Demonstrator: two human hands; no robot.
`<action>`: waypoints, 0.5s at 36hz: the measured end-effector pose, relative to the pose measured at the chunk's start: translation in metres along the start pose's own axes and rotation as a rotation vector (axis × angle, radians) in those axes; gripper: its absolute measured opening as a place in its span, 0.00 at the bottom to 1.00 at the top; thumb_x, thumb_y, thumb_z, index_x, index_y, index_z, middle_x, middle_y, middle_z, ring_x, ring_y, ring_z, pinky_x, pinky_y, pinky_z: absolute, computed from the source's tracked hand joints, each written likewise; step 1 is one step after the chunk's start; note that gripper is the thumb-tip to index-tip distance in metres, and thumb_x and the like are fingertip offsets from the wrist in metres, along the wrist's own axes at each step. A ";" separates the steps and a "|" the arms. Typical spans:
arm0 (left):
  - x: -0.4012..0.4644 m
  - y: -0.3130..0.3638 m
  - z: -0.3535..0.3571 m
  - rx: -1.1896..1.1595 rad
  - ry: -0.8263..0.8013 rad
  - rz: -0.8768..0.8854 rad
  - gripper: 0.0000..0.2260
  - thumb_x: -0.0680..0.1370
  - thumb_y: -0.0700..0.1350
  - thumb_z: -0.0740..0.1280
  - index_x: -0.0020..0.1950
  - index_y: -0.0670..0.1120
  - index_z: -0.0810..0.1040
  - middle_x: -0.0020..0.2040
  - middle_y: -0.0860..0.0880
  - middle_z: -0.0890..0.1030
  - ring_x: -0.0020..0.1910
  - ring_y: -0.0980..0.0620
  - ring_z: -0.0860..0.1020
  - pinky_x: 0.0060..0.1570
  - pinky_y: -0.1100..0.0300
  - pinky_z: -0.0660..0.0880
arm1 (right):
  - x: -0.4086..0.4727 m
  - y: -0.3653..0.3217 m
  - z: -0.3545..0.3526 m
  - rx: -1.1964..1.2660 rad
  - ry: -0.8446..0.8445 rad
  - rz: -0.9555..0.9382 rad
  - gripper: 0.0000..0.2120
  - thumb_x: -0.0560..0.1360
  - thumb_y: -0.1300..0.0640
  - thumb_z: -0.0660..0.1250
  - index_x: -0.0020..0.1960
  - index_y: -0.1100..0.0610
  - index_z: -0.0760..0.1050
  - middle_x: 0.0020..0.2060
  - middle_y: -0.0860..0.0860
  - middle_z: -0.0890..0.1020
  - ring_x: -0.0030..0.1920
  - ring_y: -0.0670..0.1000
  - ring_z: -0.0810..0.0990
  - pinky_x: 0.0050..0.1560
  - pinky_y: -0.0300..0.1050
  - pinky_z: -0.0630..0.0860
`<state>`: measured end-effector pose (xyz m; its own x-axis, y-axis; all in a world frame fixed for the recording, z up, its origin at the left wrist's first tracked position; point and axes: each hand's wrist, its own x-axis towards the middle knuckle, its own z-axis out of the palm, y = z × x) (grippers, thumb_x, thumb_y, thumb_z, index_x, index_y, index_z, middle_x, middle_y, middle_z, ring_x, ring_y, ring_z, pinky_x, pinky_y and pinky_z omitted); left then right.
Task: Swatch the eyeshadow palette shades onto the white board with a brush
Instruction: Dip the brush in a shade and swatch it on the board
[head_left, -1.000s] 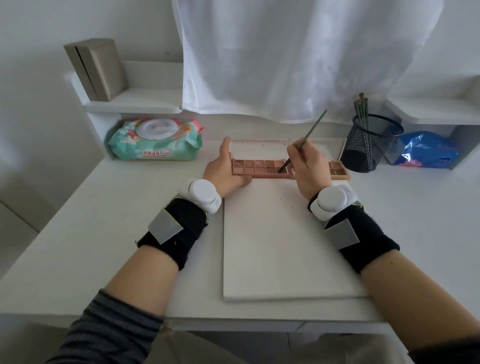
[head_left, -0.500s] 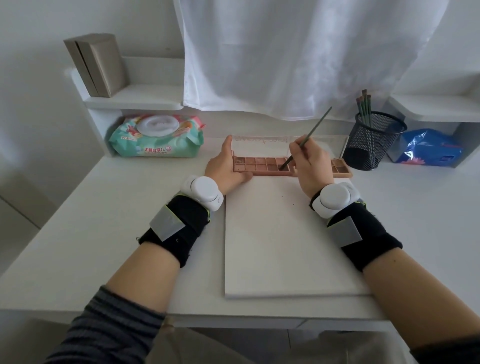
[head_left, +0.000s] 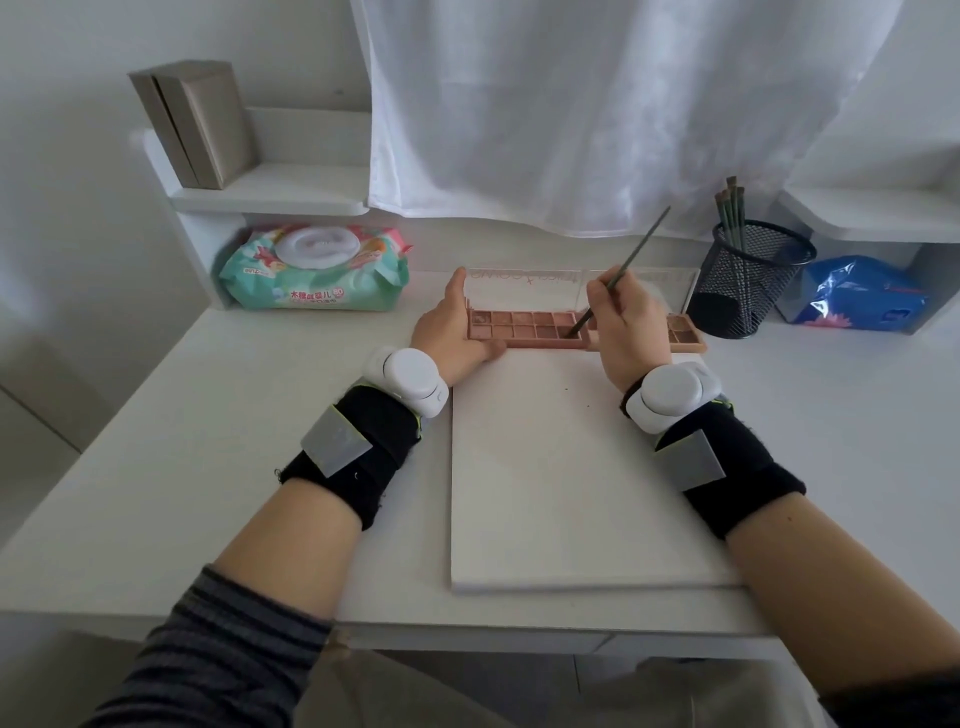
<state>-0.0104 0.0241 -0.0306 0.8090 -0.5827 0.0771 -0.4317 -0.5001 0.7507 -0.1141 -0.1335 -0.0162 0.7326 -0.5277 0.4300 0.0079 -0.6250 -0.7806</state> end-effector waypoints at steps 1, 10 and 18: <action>0.000 0.000 0.000 0.000 0.001 -0.001 0.42 0.73 0.44 0.71 0.77 0.45 0.44 0.66 0.42 0.71 0.65 0.43 0.71 0.63 0.58 0.64 | 0.000 -0.001 0.000 -0.001 0.009 -0.002 0.09 0.80 0.57 0.56 0.41 0.56 0.67 0.26 0.45 0.71 0.27 0.41 0.70 0.32 0.35 0.65; -0.001 0.002 0.000 0.017 0.004 0.004 0.42 0.73 0.45 0.70 0.76 0.44 0.44 0.67 0.41 0.70 0.66 0.42 0.70 0.64 0.57 0.64 | -0.001 -0.002 -0.001 0.002 0.037 -0.006 0.07 0.80 0.57 0.57 0.44 0.57 0.69 0.28 0.44 0.72 0.27 0.37 0.71 0.33 0.32 0.66; 0.000 0.001 0.000 0.027 -0.003 -0.001 0.43 0.73 0.45 0.71 0.76 0.44 0.44 0.66 0.40 0.70 0.65 0.41 0.70 0.65 0.55 0.65 | -0.002 -0.006 -0.002 0.004 0.066 -0.011 0.09 0.80 0.59 0.56 0.42 0.59 0.67 0.26 0.45 0.69 0.26 0.36 0.70 0.30 0.30 0.64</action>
<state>-0.0104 0.0237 -0.0299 0.8084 -0.5840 0.0745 -0.4416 -0.5178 0.7327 -0.1169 -0.1294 -0.0118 0.6856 -0.5579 0.4677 0.0184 -0.6290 -0.7772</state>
